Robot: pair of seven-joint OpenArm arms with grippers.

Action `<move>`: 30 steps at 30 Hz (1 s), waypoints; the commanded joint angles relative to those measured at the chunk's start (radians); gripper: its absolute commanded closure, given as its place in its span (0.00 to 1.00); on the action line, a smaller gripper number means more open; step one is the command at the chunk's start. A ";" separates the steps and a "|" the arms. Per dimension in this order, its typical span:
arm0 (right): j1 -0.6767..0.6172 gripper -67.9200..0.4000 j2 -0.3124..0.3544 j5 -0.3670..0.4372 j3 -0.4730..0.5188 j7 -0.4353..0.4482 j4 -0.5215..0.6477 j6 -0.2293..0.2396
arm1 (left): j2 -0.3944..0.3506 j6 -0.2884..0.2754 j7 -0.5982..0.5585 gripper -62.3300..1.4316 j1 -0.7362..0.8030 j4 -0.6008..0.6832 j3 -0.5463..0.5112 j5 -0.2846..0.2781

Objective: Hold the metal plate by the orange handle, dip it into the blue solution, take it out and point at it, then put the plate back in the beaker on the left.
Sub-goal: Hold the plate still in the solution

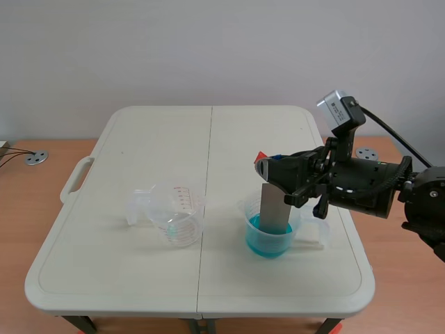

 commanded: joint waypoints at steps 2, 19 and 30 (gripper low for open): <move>0.014 0.98 0.001 0.008 0.001 0.010 0.011 0.012 | -0.001 -0.002 -0.010 0.93 0.013 0.010 0.000 -0.002; 0.006 0.98 0.019 0.008 0.006 -0.009 0.093 0.012 | -0.001 -0.002 -0.010 0.93 0.013 0.010 0.000 -0.002; -0.047 0.98 0.037 0.015 0.080 -0.041 0.236 0.012 | -0.001 -0.002 -0.010 0.93 0.013 0.010 0.000 -0.002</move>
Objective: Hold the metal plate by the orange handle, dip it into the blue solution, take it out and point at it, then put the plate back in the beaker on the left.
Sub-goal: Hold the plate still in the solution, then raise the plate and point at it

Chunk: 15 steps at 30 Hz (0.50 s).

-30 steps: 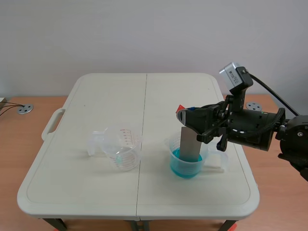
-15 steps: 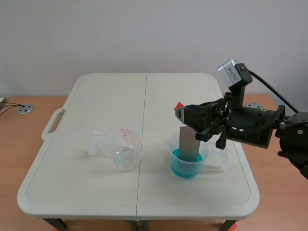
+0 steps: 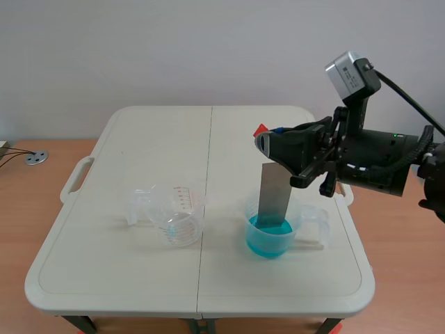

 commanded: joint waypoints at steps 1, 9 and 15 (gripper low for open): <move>-0.004 0.98 0.011 0.018 0.018 0.007 0.040 0.013 | -0.001 -0.002 -0.010 0.93 0.013 0.010 0.000 -0.002; -0.047 0.98 0.011 0.030 0.089 -0.053 0.154 0.013 | -0.013 0.002 -0.014 0.93 0.013 0.017 -0.006 -0.002; -0.047 0.98 0.011 0.092 0.129 -0.114 0.219 0.013 | -0.042 0.024 -0.014 0.93 0.019 0.068 -0.077 -0.003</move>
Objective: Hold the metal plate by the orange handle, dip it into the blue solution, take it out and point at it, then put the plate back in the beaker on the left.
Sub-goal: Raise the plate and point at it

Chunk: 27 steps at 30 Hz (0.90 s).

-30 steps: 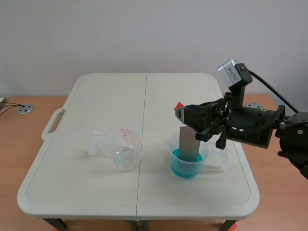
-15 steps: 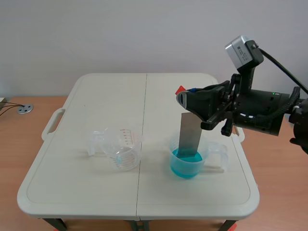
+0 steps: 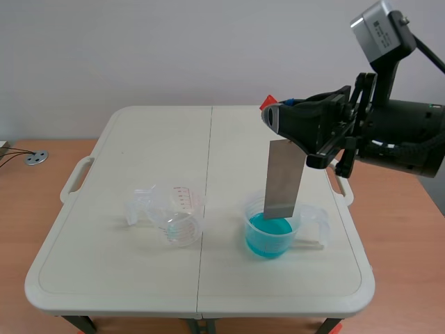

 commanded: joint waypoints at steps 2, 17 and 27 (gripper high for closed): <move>0.019 0.98 0.011 0.028 0.021 0.005 0.043 0.012 | -0.031 0.021 -0.011 0.93 0.017 0.048 -0.072 -0.003; 0.020 0.98 0.011 0.077 0.084 -0.040 0.156 0.012 | -0.100 0.189 -0.139 0.93 0.147 0.447 -0.487 -0.071; 0.020 0.98 0.011 0.103 0.084 -0.066 0.220 -0.011 | -0.123 0.055 -0.272 0.93 0.116 0.663 -0.510 -0.094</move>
